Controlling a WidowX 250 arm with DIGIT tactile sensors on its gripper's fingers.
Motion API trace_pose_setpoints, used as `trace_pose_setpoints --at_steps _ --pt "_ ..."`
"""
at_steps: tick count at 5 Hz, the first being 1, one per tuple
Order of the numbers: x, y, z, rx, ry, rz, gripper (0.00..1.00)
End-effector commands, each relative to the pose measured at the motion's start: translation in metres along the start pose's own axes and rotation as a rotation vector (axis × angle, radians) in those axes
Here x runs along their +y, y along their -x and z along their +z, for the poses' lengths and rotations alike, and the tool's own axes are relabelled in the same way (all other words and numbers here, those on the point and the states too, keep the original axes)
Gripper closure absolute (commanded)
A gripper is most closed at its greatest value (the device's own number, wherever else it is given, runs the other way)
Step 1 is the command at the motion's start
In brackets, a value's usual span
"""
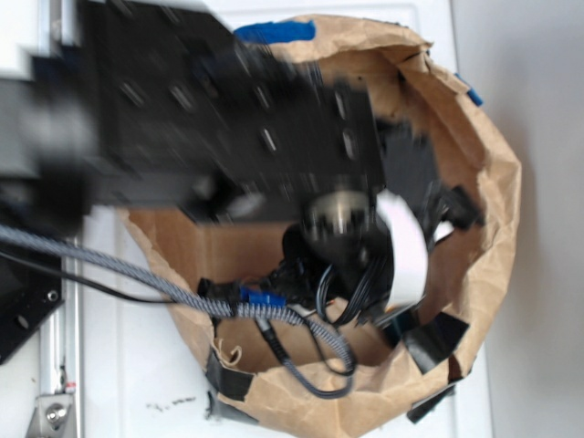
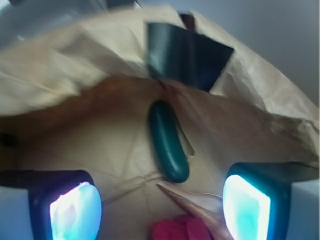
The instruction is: Grab the plastic pickle.
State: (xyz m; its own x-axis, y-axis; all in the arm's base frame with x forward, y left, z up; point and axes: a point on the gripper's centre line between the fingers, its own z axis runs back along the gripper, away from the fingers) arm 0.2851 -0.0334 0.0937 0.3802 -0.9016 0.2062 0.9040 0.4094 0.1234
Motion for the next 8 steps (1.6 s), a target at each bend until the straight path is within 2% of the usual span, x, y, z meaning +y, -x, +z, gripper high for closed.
trace_pose_setpoints --at_steps 1,2,3,4,5,6,8 --pt "-0.016 -0.004 -0.015 0.045 0.025 -0.103 0.0" --pt "-0.012 -0.009 -0.028 0.064 0.007 -0.107 0.0" --pt "-0.002 -0.02 -0.036 0.042 -0.021 -0.09 0.0" --pt "0.007 -0.032 -0.038 -0.012 -0.047 -0.103 0.0" --pt "0.016 -0.038 -0.031 -0.052 -0.027 -0.083 0.0" --pt "0.02 -0.039 -0.033 -0.048 -0.034 -0.066 0.0" --pt "0.013 -0.039 -0.064 0.023 0.054 -0.044 0.0"
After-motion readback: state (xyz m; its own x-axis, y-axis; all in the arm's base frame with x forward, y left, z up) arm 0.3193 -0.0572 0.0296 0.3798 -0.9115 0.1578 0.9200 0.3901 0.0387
